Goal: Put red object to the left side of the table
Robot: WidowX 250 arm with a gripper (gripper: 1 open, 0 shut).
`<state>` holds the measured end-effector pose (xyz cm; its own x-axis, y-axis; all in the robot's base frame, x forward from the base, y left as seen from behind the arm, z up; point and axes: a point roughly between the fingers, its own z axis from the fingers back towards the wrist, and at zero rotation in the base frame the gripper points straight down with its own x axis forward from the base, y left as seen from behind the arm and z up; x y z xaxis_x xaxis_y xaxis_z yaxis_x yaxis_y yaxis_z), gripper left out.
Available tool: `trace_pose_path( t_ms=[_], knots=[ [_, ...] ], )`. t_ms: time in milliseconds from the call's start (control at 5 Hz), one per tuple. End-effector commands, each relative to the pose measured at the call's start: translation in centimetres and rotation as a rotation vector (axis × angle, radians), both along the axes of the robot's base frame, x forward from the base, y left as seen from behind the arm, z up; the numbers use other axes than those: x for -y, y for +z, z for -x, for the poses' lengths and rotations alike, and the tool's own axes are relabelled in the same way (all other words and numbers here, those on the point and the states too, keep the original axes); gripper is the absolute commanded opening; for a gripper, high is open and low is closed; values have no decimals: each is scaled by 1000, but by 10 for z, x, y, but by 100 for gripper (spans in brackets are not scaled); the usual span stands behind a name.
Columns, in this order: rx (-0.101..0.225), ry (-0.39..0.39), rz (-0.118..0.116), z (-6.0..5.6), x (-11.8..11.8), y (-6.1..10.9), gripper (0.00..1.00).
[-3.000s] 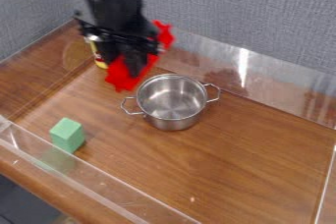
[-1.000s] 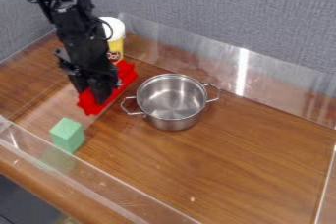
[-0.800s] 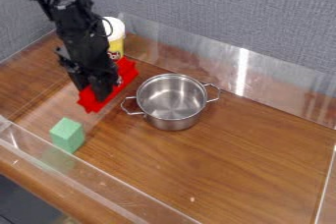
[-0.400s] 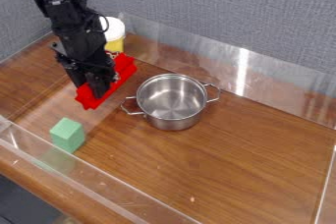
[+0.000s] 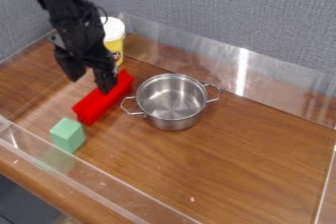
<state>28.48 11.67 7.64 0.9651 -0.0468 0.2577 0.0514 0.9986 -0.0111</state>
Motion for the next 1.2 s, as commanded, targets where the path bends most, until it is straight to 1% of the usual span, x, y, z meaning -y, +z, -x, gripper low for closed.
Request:
trace_pose_path(
  t_ms=[0,200,400,600,800,1000],
  knots=[
    [91,21,-46,-6,-12,42,100],
    [119,19,-61,0,-14,68,100],
    [91,22,-60,1,-15,52,100],
    [68,32,-49,2,-16,42,100],
    [51,39,-43,1,-16,32,100],
    [33,35,-44,0,-16,20,100]
  ],
)
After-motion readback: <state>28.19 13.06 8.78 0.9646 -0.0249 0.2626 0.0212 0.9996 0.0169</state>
